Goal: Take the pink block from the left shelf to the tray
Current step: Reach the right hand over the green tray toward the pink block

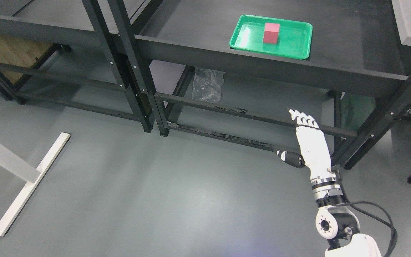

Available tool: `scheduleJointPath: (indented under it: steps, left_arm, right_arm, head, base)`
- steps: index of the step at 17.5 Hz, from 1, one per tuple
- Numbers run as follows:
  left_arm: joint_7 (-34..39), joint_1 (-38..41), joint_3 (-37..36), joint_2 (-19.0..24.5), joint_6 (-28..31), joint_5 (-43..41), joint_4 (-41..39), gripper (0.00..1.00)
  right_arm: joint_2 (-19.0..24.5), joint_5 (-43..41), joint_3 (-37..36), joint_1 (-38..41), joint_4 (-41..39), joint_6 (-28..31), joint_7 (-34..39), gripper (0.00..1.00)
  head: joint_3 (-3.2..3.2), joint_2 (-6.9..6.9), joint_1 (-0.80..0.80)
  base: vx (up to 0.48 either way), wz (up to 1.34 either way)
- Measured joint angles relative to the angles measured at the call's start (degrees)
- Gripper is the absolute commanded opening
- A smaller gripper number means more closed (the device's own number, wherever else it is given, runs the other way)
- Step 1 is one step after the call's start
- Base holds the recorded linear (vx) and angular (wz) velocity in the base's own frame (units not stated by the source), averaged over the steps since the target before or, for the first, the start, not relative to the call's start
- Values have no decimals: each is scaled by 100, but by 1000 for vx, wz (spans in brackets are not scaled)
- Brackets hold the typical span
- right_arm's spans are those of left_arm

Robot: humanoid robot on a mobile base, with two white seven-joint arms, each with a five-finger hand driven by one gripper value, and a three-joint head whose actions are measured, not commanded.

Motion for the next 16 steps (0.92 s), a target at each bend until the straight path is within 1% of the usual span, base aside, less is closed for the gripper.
scheduleJointPath:
  steps: [10, 16]
  left_arm:
    - [0, -1, 0, 0, 0, 0, 0, 100]
    - [0, -1, 0, 0, 0, 0, 0, 100]
  right_arm:
    - [1, -9, -28, -118, 6, 11, 13, 100]
    - [2, -94, -57, -149, 12, 158, 10, 99]
  head:
    - [0, 0, 0]
    - [0, 0, 0]
  base:
    - [320, -21]
    - [317, 41]
